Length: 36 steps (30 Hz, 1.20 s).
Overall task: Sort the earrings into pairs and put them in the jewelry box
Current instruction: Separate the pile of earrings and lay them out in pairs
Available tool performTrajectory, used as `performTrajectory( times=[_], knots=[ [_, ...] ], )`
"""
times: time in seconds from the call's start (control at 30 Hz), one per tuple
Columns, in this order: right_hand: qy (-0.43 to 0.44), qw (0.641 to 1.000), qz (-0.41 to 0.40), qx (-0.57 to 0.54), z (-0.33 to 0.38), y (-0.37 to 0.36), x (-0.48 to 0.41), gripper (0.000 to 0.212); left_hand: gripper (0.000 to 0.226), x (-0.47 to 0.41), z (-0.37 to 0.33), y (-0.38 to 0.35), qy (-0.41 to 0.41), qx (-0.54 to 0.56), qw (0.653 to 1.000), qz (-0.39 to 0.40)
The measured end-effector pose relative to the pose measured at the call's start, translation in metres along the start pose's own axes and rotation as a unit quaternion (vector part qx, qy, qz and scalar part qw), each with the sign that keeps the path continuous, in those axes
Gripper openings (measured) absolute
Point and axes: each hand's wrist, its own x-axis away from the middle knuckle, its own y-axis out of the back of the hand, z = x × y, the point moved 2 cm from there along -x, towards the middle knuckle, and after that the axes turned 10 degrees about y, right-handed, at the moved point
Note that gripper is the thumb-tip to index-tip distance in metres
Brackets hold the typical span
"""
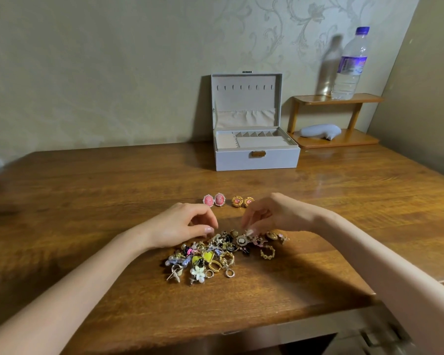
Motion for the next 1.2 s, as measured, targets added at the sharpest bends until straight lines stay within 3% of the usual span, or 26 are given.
performTrajectory(
  times=[0.13, 0.23, 0.43, 0.73, 1.03, 1.2],
  knots=[
    [0.001, 0.999, -0.046, 0.007, -0.003, 0.012, 0.006, 0.016, 0.010, -0.005, -0.011, -0.011, -0.038, -0.005, 0.998, -0.044],
    [-0.019, 0.999, -0.021, 0.036, -0.005, 0.022, 0.016, 0.017, 0.015, -0.011, -0.017, -0.022, -0.059, -0.018, 0.997, -0.052],
    [-0.064, 0.996, 0.066, 0.008, -0.005, 0.016, 0.035, 0.035, 0.013, -0.016, -0.019, -0.033, -0.064, -0.049, 0.997, -0.001],
    [-0.020, 0.996, 0.052, 0.065, -0.002, -0.003, 0.042, 0.045, 0.013, -0.001, -0.014, -0.020, -0.054, -0.018, 0.997, 0.048],
    [0.012, 0.995, 0.036, 0.093, -0.003, -0.009, 0.041, 0.038, 0.011, 0.004, -0.009, -0.010, -0.031, 0.048, 0.998, 0.003],
    [0.007, 0.999, 0.029, 0.035, -0.002, -0.003, 0.043, 0.031, 0.016, -0.001, -0.018, -0.016, -0.061, 0.013, 0.997, -0.035]
  ],
)
